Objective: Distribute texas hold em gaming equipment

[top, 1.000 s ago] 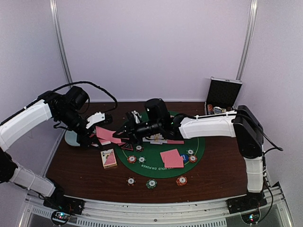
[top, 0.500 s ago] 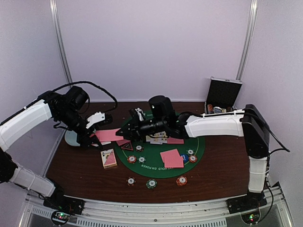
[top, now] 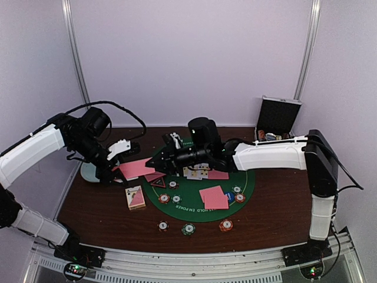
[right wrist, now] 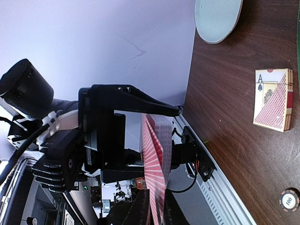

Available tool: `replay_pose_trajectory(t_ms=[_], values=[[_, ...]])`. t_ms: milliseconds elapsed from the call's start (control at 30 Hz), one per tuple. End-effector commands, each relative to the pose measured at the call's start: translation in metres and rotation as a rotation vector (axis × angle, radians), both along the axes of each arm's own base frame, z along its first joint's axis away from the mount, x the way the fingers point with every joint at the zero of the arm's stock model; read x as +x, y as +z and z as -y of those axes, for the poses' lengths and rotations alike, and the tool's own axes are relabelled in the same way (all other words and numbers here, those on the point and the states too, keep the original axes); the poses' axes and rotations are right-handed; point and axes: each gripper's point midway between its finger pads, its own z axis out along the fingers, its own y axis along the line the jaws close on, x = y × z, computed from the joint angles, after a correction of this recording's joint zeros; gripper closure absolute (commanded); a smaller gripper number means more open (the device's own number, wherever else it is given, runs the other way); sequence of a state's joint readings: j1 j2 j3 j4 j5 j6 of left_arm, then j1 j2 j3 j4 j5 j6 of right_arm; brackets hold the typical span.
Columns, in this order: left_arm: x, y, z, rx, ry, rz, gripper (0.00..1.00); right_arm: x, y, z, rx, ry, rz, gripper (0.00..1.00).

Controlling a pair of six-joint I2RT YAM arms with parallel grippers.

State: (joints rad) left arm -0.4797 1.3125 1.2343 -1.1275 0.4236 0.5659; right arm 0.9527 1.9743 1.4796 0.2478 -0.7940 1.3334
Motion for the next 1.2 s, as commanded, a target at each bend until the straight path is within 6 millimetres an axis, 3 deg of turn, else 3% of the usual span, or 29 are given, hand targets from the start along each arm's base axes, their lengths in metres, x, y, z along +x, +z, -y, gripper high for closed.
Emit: replay_pose_trajectory(t_ms=[0, 333, 600, 967, 1167], values=[[0.005, 0.015, 0.007, -0.05, -0.023, 0.058, 1.0, -0.005, 0.028, 0.005, 0.055, 0.024, 0.032, 0.87], [0.002, 0.017, 0.007, -0.058, -0.032, 0.065, 1.0, -0.013, 0.032, 0.015, 0.045, 0.054, 0.04, 0.85], [0.002, 0.019, 0.008, -0.066, -0.037, 0.068, 1.0, -0.017, 0.035, 0.019, 0.045, 0.06, 0.039, 0.73], [0.002, 0.016, 0.007, -0.059, -0.035, 0.062, 1.0, -0.02, 0.033, 0.02, 0.021, 0.074, 0.042, 0.93], [0.002, 0.015, 0.007, -0.056, -0.034, 0.06, 1.0, -0.021, 0.041, 0.023, 0.029, 0.079, 0.054, 0.97]])
